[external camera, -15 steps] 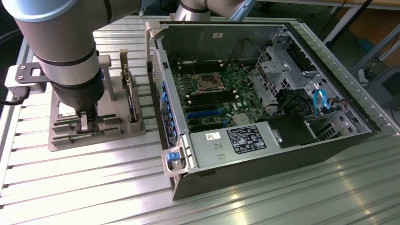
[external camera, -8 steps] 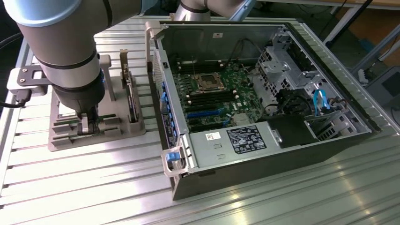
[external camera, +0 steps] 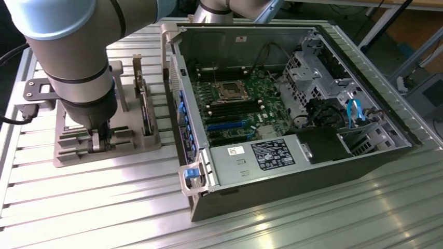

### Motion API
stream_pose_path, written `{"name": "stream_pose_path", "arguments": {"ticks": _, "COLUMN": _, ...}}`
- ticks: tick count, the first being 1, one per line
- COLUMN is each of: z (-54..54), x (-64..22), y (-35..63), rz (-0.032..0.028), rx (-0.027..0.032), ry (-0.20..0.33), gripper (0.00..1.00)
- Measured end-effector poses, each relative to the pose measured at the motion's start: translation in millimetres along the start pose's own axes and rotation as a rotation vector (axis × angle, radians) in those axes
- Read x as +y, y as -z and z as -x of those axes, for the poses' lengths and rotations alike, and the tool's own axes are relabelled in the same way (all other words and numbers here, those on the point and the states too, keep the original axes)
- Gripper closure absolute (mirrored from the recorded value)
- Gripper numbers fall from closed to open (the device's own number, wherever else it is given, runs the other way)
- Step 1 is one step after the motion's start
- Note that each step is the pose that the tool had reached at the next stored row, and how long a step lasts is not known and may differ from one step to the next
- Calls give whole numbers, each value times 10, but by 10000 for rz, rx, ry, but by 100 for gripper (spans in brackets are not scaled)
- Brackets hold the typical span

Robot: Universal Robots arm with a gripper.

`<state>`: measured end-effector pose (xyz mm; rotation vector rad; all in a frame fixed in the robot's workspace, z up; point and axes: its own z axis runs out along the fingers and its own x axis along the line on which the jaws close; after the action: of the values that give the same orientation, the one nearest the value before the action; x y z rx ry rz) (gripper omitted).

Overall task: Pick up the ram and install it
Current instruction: 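Pick up the ram and move it above insertion slot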

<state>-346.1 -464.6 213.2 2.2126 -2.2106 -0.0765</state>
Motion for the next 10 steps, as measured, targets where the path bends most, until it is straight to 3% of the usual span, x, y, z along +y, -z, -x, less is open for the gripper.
{"name": "stream_pose_path", "arguments": {"ticks": 10, "z": -5, "x": -2, "y": -34, "rz": 0, "rx": 2, "ry": 55, "gripper": 69}}
